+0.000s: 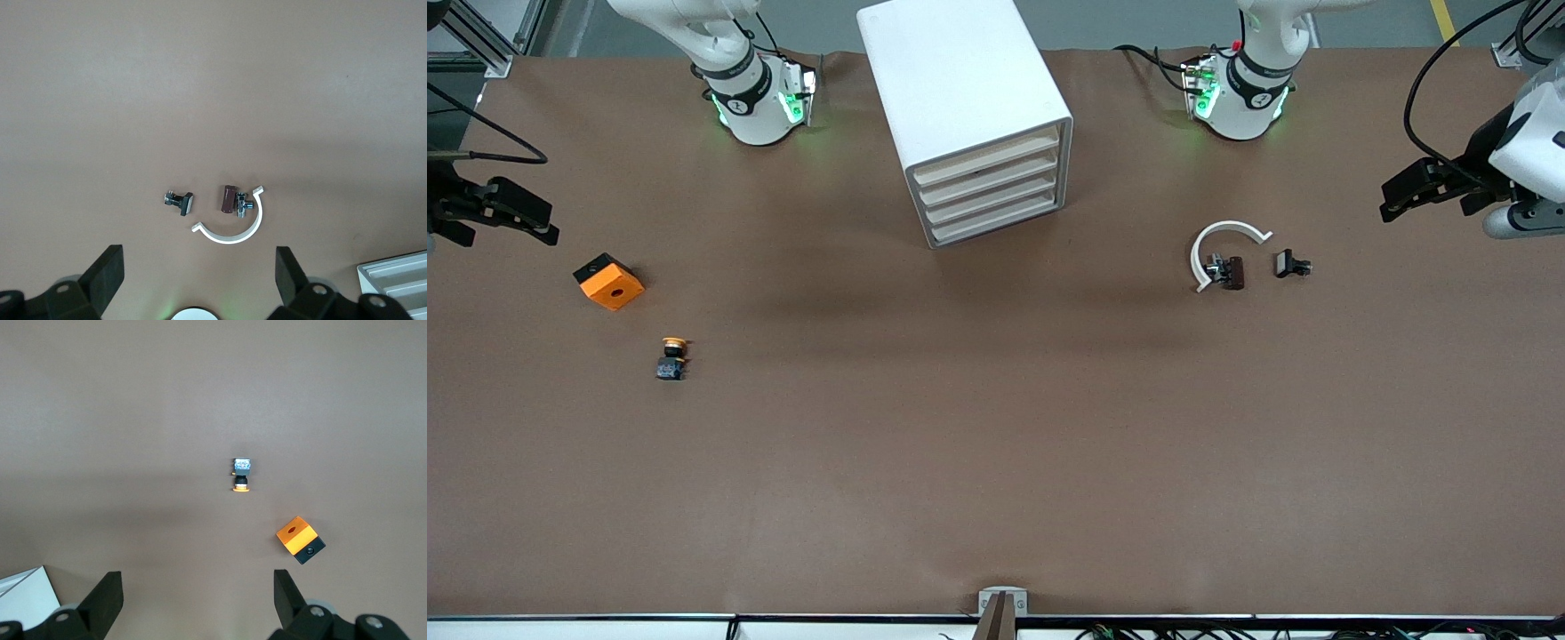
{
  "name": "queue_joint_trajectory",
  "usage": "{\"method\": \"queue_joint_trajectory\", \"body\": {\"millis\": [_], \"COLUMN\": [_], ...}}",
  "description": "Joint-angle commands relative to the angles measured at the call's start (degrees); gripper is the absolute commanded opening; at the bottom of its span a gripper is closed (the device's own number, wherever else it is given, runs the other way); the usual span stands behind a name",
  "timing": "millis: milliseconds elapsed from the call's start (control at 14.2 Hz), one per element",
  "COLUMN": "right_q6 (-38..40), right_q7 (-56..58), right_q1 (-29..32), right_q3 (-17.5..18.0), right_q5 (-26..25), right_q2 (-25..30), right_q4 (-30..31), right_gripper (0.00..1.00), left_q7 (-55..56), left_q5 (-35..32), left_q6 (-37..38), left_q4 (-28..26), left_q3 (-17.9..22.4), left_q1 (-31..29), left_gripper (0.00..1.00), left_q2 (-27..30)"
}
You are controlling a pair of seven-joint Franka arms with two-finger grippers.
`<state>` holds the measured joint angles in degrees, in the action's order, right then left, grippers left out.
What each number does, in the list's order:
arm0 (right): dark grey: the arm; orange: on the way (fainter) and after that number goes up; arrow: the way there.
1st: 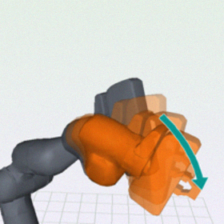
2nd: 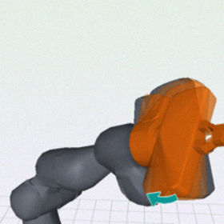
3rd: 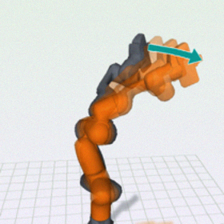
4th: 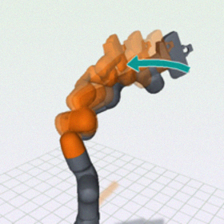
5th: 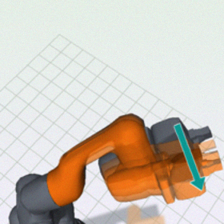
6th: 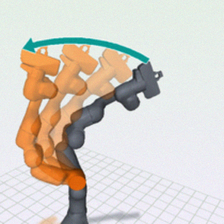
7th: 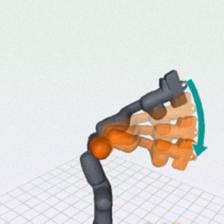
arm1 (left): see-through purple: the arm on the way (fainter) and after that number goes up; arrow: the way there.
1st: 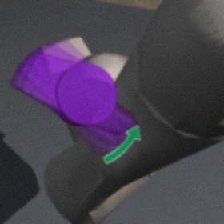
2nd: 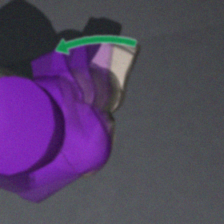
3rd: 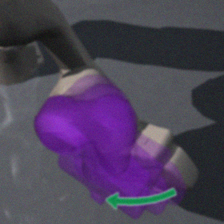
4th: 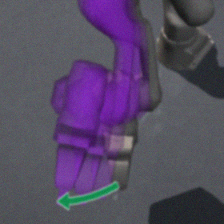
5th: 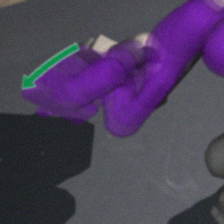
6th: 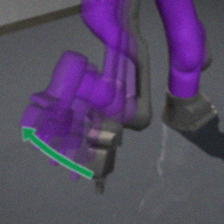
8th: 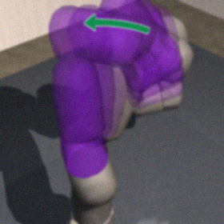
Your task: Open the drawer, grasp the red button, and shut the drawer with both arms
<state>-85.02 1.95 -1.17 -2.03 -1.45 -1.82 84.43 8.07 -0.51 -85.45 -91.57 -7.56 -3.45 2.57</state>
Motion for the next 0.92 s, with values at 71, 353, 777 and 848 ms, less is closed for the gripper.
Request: {"method": "queue_joint_trajectory", "body": {"millis": [71, 353, 777, 848], "right_q6": [0.38, 0.38, 0.29, -0.23], "right_q7": [-0.1, -0.1, -0.1, -0.1], "right_q1": [0.2, 0.2, 0.03, 0.03], "right_q3": [0.36, 0.45, 0.54, 0.54], "right_q5": [-0.22, -0.3, -0.13, 0.04], "right_q2": [-0.73, -0.73, -0.82, -0.82], "right_q4": [-1.55, -1.55, -1.55, -1.55], "right_gripper": [1.0, 1.0, 1.0, 1.0], "left_q7": [-0.77, -0.77, -0.77, -0.69], "left_q5": [-0.01, -0.01, -0.01, -0.19], "left_q6": [0.98, 0.98, 0.63, 0.63], "left_q4": [1.49, 1.49, 4.38, 5.17], "left_q3": [0.09, 0.09, 0.09, 0.01], "left_q1": [-0.68, -0.68, -0.86, -0.77], "left_gripper": [1.0, 1.0, 1.0, 1.0], "left_q2": [-0.64, -1.16, -7.12, -8.44]}}
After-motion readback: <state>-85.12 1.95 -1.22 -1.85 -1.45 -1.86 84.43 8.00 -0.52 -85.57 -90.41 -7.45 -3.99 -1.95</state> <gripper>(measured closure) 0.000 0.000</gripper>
